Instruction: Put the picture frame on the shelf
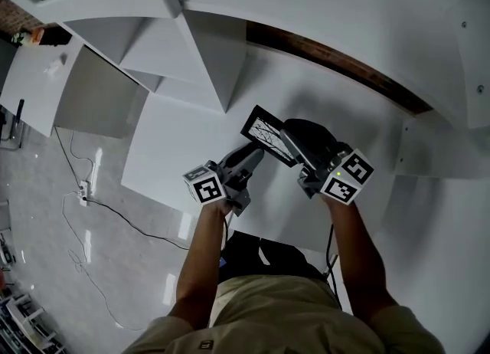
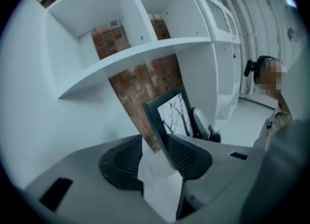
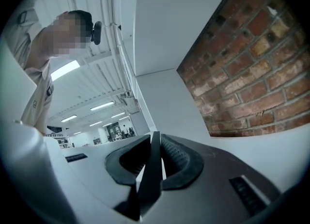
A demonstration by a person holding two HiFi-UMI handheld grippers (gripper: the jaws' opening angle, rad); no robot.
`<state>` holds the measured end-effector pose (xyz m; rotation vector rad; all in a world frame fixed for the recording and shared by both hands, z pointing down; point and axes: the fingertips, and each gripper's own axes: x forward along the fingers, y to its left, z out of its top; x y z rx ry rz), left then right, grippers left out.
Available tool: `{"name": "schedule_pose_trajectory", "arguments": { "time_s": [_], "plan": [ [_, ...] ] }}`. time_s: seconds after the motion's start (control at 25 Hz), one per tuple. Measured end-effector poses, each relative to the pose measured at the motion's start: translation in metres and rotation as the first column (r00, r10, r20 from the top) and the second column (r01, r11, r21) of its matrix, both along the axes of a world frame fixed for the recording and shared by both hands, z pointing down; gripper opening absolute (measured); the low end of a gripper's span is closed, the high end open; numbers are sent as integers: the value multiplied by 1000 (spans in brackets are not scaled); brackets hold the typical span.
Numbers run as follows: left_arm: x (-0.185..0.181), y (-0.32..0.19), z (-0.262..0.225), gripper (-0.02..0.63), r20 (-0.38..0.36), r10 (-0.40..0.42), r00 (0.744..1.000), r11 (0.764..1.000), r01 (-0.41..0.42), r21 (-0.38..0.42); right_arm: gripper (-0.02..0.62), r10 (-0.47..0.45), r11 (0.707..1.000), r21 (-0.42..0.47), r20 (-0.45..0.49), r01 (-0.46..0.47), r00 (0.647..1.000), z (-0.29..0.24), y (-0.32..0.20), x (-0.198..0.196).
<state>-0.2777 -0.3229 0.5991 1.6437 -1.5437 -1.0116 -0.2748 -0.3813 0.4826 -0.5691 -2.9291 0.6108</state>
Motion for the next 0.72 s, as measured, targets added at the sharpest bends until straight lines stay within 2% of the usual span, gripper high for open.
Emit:
{"name": "schedule_pose_trajectory", "arguments": {
  "time_s": [0.08, 0.12, 0.2, 0.32, 0.4, 0.52, 0.72],
  "plan": [
    [-13, -1, -14, 147, 13, -62, 998, 995, 60, 83, 67, -1, 1000, -19, -11, 1, 1000, 6, 0, -3],
    [-20, -2, -17, 146, 33, -85, 996, 992, 82, 95, 67, -4, 1000, -24, -18, 4, 1000, 9, 0, -3],
    [-32, -2, -17, 146, 98, -102, 990, 993, 96, 62, 67, -18, 1000, -21, -40, 18, 999, 16, 0, -3],
    [-44, -1, -16, 135, 249, -74, 966, 995, 88, -45, 67, -78, 996, 26, -107, 81, 991, 32, 4, -3],
    [-48, -1, -15, 133, 354, -39, 934, 989, 87, -119, 67, -127, 986, 85, -176, 143, 976, 46, 6, -2],
    [-53, -2, -13, 129, 474, -1, 880, 973, 111, -205, 71, -168, 953, 192, -302, 233, 938, 71, 7, -4],
    [-62, -9, -6, 124, 609, 48, 791, 936, 177, -304, 72, -153, 881, 342, -445, 326, 882, 114, 3, -15]
  ]
}}
